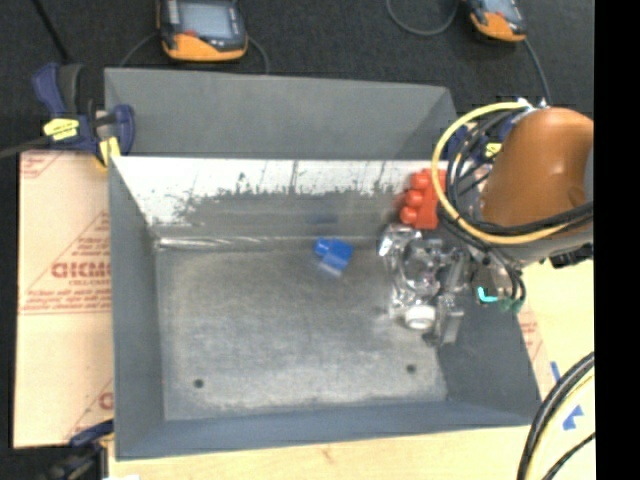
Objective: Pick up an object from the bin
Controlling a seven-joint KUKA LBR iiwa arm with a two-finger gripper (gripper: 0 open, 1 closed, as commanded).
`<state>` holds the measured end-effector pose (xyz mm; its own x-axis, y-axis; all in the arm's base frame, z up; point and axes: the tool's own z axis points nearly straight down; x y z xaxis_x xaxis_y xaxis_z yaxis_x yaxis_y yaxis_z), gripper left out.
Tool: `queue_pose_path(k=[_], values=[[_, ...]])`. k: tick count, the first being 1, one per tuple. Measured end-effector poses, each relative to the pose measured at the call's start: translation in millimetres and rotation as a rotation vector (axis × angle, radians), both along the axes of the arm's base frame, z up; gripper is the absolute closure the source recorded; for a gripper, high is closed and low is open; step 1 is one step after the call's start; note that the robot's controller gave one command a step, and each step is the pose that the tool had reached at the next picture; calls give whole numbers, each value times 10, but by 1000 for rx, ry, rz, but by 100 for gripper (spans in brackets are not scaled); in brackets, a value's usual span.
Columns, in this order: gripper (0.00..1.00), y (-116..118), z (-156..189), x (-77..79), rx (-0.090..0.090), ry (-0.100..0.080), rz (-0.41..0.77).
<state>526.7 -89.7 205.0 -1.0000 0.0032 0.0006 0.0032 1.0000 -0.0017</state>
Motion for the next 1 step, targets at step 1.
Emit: queue_pose_path(k=[1], values=[[0,-385,-1306,572,4,-5,220]])
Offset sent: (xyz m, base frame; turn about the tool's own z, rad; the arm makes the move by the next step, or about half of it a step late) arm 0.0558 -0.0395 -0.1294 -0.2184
